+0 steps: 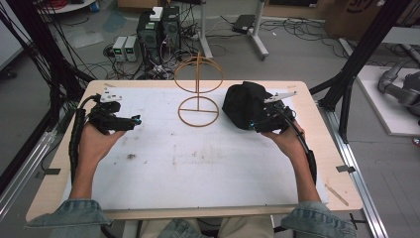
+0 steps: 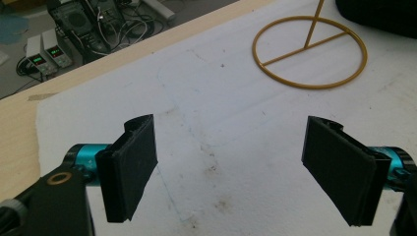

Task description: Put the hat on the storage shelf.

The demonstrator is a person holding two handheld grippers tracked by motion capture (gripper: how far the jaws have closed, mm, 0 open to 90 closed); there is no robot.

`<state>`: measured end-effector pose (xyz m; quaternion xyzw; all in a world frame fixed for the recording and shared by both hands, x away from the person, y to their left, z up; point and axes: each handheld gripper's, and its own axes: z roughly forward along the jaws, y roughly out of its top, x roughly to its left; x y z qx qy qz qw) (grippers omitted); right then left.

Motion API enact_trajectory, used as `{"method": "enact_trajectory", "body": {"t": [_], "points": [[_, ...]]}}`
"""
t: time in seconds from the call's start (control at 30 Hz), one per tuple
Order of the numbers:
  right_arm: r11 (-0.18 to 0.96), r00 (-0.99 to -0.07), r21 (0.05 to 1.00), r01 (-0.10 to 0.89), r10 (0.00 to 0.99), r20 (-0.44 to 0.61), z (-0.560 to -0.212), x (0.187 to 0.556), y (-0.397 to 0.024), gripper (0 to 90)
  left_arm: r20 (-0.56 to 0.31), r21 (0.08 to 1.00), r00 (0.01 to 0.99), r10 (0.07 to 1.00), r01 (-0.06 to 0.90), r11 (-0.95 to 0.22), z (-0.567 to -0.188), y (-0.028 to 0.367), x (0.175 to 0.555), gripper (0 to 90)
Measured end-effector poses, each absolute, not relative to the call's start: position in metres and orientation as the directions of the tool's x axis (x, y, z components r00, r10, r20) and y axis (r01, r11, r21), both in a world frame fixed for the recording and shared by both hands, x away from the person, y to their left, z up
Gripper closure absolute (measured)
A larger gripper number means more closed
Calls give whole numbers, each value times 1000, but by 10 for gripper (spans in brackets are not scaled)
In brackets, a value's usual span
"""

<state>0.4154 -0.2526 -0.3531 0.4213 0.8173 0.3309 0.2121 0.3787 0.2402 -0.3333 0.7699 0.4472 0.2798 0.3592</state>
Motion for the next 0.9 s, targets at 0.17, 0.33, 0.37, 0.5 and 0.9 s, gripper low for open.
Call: {"method": "enact_trajectory", "body": {"t": [0.17, 0.33, 0.37, 0.5, 0.9], "points": [[420, -549, 723, 548, 833, -68, -352, 414, -254, 132, 103, 803, 441, 891, 491, -337, -333, 239, 379, 215], [419, -547, 721, 552, 834, -66, -353, 413, -256, 134, 105, 802, 440, 892, 493, -337, -332, 240, 380, 215], [419, -547, 721, 552, 834, -66, -353, 413, -256, 134, 105, 804, 439, 892, 490, -336, -332, 240, 380, 216], [420, -548, 721, 551, 834, -67, -353, 413, -257, 138, 104, 804, 435, 894, 492, -333, -331, 241, 380, 216], [414, -533, 729, 545, 842, -80, -357, 417, -253, 178, 108, 799, 439, 892, 495, -341, -332, 241, 379, 220]]}}
